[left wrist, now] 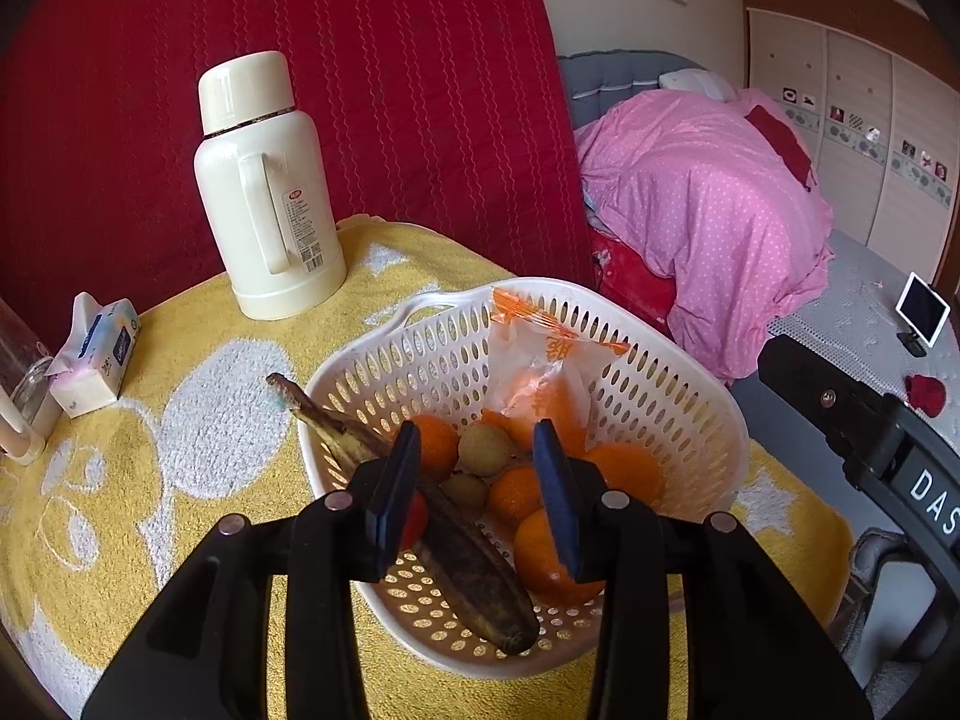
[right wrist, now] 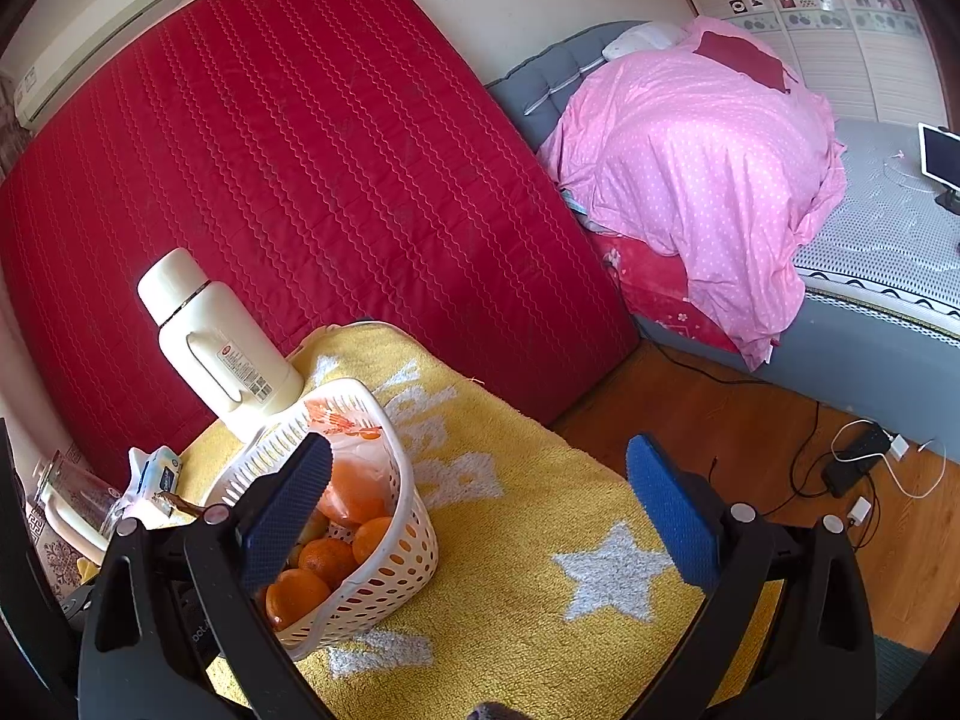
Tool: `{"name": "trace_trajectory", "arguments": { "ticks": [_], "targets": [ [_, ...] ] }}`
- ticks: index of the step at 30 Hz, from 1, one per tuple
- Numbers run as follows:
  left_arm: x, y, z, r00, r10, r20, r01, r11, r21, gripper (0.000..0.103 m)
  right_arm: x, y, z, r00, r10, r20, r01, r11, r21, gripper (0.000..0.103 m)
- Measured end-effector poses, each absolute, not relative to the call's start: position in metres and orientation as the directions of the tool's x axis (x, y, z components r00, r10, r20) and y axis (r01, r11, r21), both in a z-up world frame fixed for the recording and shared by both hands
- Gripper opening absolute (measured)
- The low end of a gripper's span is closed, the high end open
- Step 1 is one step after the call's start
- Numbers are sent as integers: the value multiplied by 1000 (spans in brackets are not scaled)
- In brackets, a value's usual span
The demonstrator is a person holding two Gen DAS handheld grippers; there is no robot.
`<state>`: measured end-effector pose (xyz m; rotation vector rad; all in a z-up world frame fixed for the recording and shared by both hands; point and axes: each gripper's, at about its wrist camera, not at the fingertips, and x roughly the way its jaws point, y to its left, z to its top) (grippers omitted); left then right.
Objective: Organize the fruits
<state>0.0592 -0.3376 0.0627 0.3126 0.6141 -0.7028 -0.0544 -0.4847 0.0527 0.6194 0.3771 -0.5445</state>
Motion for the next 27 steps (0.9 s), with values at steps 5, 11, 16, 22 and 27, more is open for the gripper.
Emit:
{"name": "trace_trajectory", "arguments": {
  "ticks": [5, 11, 16, 22, 27],
  "targets": [
    [55, -332, 68, 631, -502, -592, 667, 741, 82, 63, -54, -485, 53, 796, -364, -485, 581, 683, 442, 100],
    [51, -325, 74, 673, -484, -559, 638, 762, 109, 85, -55, -484, 53, 803, -357, -477, 572, 688, 447, 100],
    [47, -313, 77, 715, -451, -534, 601, 787, 140, 90, -56, -484, 54, 805, -357, -474, 569, 688, 450, 100],
    [42, -294, 79, 756, -405, -514, 547, 822, 158, 91, -57, -482, 55, 807, -362, -467, 569, 689, 449, 100],
    [37, -274, 81, 789, -371, -490, 502, 849, 165, 93, -58, -475, 59, 819, -360, -446, 549, 716, 431, 100]
  ]
}}
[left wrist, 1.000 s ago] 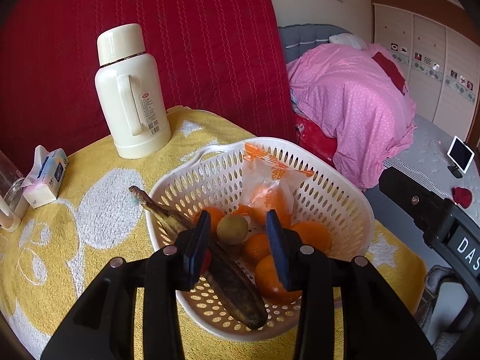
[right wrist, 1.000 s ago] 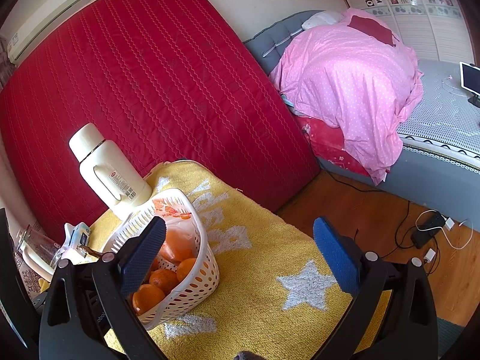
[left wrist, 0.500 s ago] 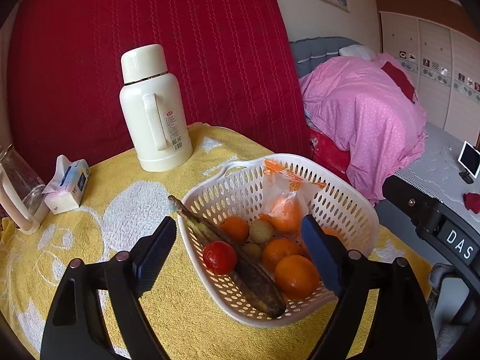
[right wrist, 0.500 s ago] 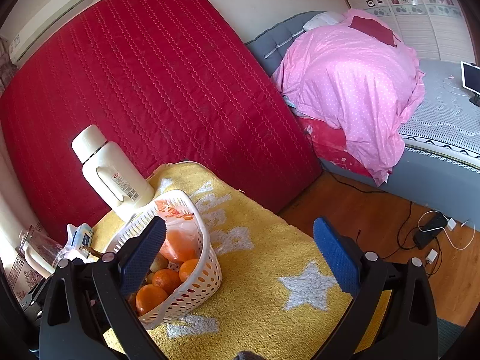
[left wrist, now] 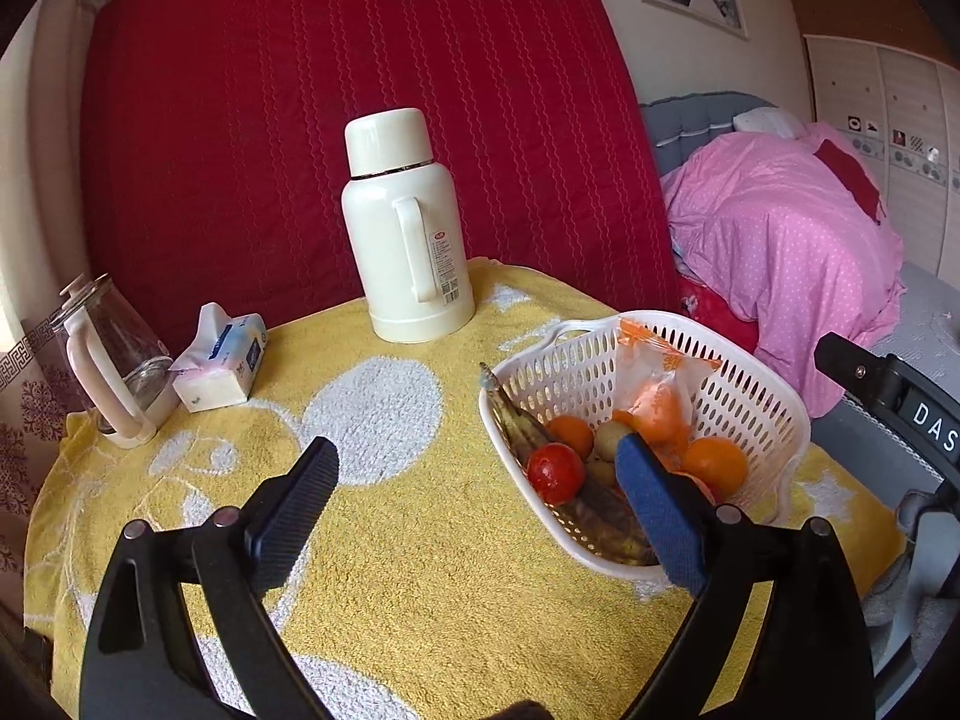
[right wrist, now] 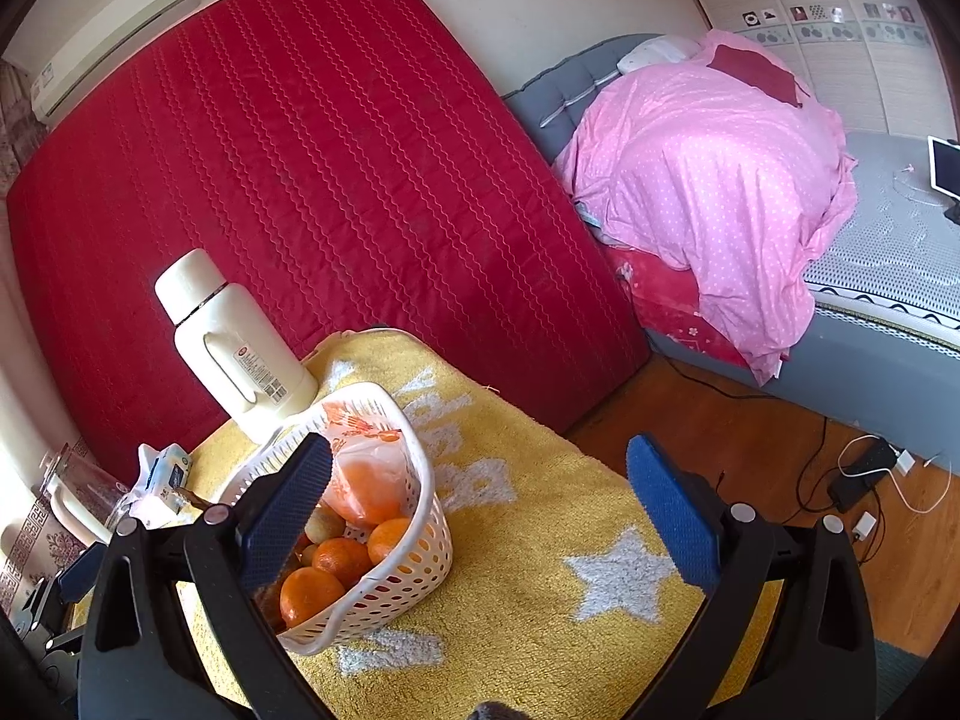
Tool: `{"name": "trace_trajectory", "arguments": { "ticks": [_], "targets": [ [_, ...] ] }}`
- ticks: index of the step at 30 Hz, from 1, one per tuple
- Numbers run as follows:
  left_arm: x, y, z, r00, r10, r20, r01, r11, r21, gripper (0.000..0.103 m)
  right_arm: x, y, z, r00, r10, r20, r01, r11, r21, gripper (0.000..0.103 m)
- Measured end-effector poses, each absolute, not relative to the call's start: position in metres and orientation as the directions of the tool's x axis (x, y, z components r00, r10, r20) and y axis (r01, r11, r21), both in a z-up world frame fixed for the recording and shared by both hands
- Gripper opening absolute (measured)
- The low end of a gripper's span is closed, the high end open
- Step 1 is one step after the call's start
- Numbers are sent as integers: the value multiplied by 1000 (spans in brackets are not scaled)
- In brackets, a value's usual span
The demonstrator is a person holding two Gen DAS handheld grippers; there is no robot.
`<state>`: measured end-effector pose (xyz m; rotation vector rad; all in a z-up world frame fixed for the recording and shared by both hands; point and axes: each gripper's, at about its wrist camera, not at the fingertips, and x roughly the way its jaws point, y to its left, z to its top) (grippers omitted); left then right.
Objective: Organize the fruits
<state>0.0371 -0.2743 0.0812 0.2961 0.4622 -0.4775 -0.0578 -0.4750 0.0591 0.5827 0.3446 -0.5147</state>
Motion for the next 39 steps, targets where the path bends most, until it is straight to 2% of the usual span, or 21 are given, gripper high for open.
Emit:
{"name": "trace_trajectory", "arguments": {
  "ticks": [5, 9, 16, 23, 35, 39],
  "targets": [
    [34, -258, 79, 799, -349, -489, 472, 869, 152, 93, -55, -455, 65, 837, -331, -436, 497, 793, 353, 100],
    [37, -246, 75, 811, -319, -491, 441, 884, 154, 98, -56, -434, 66, 843, -297, -447, 447, 851, 277, 100],
    [48, -230, 63, 810, -275, -518, 399, 905, 144, 98, -52, -404, 59, 836, -238, -494, 369, 911, 186, 100],
    [49, -229, 56, 817, -250, -519, 383, 909, 166, 98, -46, -382, 56, 837, -254, -485, 331, 940, 79, 100],
    [37, -233, 60, 858, -232, -459, 361, 907, 217, 98, -53, -370, 62, 848, -325, -418, 360, 933, 5, 100],
    [32, -235, 62, 871, -225, -436, 353, 905, 239, 98, -52, -369, 62, 844, -329, -424, 360, 933, -7, 100]
  ]
}}
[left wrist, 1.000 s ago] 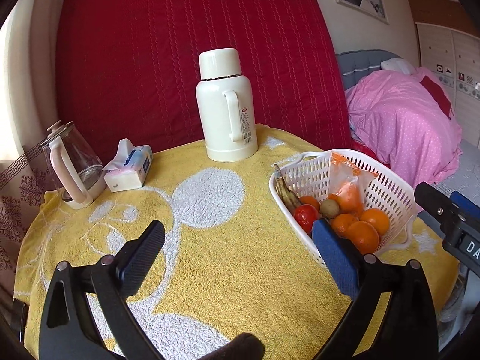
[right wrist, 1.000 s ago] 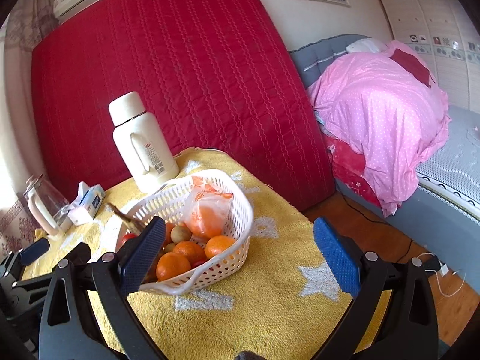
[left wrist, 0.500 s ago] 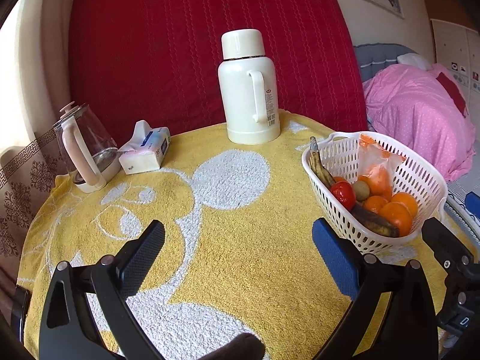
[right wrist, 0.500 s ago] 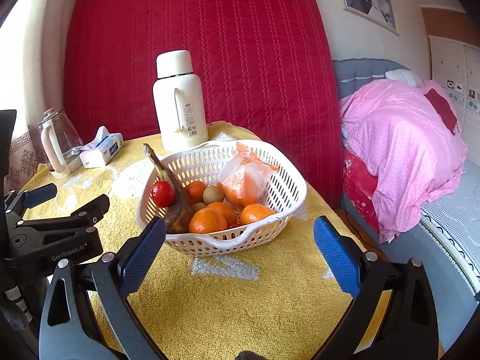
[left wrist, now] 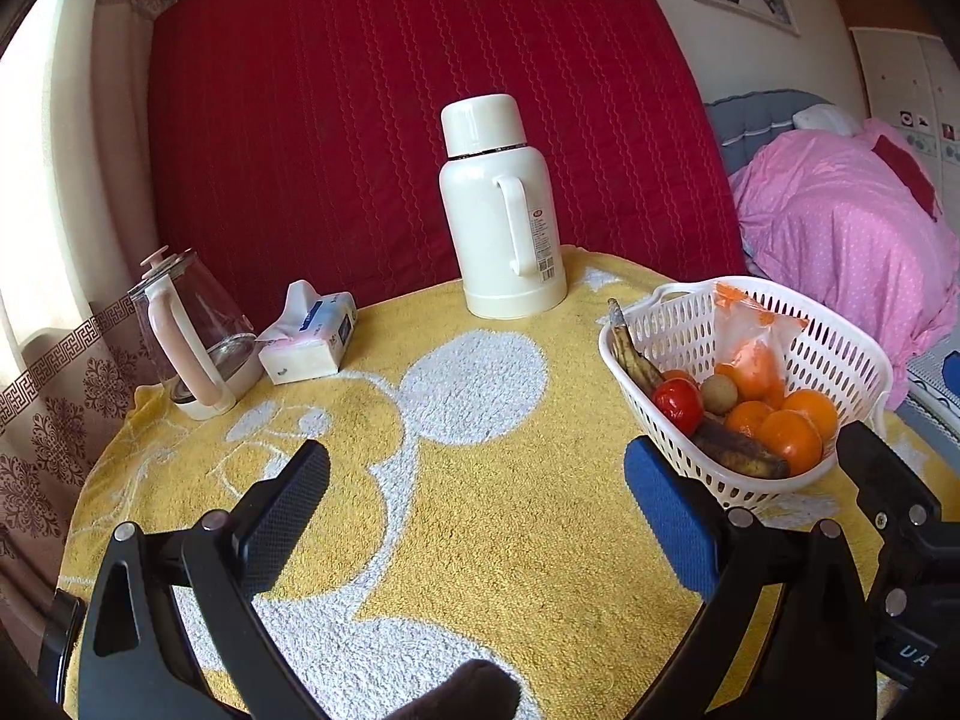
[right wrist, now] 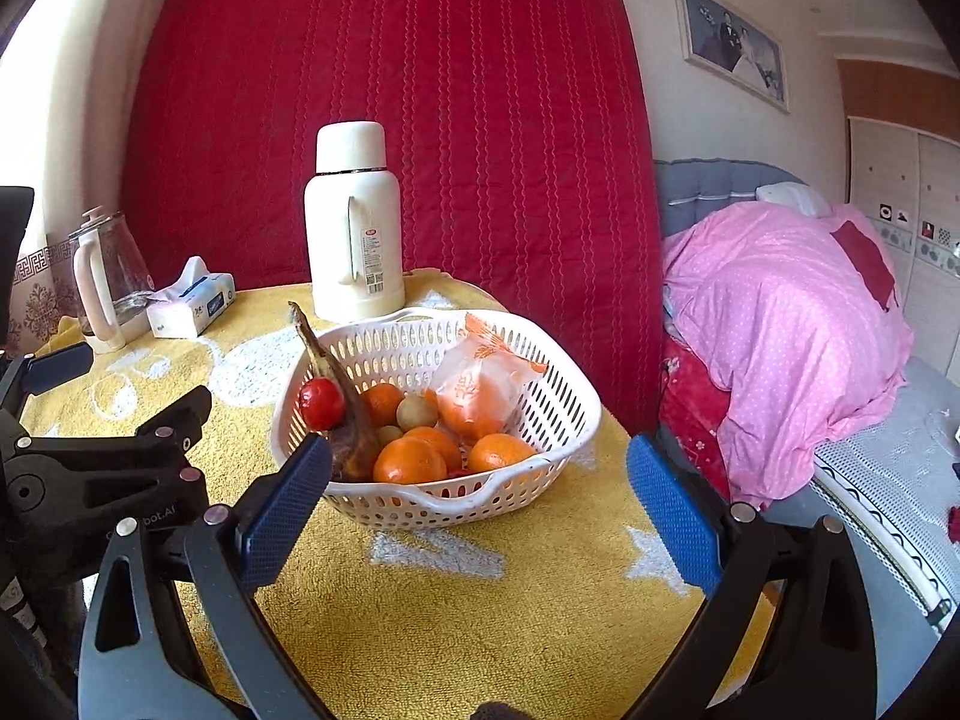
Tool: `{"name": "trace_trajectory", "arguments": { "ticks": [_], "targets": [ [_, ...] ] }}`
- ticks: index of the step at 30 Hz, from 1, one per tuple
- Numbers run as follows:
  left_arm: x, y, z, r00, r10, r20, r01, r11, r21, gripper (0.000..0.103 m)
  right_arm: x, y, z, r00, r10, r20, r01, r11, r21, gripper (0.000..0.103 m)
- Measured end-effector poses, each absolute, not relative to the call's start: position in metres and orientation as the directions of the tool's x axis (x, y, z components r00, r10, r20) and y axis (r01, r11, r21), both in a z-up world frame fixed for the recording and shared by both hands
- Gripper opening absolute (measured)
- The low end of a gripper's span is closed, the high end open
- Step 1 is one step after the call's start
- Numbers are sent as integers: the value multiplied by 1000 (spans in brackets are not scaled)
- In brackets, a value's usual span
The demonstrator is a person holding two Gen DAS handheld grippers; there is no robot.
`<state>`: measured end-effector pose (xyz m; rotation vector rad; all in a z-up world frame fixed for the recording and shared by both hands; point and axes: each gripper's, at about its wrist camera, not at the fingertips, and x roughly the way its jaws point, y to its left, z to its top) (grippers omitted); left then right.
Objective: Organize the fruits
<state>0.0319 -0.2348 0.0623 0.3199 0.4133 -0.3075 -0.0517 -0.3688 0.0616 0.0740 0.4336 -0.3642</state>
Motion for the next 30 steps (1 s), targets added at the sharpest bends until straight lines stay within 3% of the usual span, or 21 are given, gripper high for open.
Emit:
{"name": "trace_trajectory", "arguments": {
  "ticks": [30],
  "targets": [
    [29, -237, 60, 884, -208, -419, 339, 902, 267, 98, -49, -370, 60, 838, -332, -433, 365, 931, -9, 100]
  ]
}}
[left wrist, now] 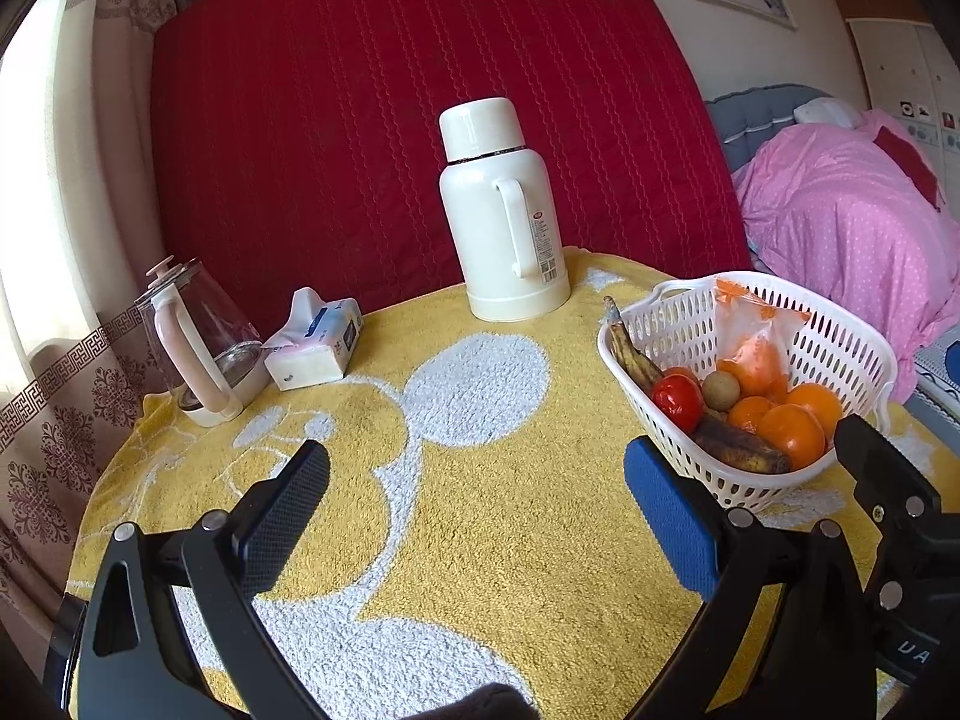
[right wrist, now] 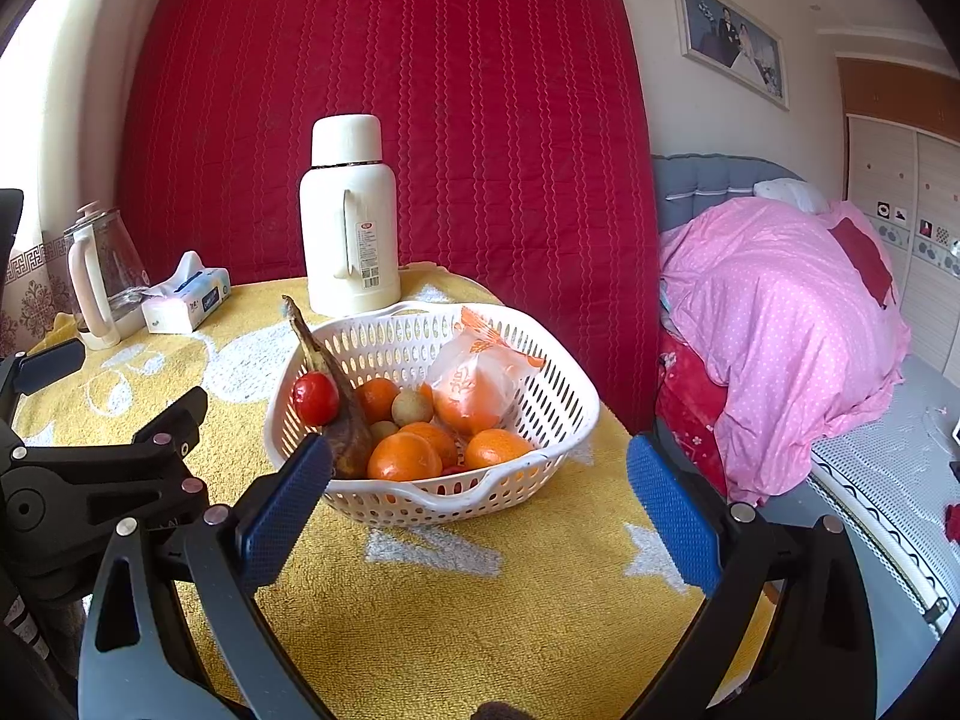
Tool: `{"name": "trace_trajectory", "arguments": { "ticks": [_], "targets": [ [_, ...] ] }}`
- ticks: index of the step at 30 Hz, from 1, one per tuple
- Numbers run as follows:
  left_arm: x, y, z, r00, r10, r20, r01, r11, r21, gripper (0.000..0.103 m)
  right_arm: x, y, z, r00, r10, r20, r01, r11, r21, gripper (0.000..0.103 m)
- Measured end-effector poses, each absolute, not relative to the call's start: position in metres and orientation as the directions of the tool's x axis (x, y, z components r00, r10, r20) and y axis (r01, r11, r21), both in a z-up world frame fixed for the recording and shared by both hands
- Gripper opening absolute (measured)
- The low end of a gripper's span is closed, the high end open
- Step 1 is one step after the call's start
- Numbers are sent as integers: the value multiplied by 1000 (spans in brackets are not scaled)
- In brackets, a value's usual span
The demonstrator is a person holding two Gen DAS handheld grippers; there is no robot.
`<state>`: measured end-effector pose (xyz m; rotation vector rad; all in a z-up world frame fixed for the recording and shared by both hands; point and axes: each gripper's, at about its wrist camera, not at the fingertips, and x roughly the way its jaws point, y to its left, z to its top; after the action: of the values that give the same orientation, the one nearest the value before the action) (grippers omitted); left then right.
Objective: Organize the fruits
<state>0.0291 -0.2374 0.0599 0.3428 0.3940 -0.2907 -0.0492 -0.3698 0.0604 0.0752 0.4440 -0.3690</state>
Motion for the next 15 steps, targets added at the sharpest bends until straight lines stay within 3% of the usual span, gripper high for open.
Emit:
{"name": "trace_trajectory", "arguments": {
  "ticks": [15],
  "targets": [
    [33, -229, 62, 860, -207, -467, 346, 908, 236, 98, -49, -371, 57, 834, -332, -441, 367, 930, -6, 100]
  ]
}}
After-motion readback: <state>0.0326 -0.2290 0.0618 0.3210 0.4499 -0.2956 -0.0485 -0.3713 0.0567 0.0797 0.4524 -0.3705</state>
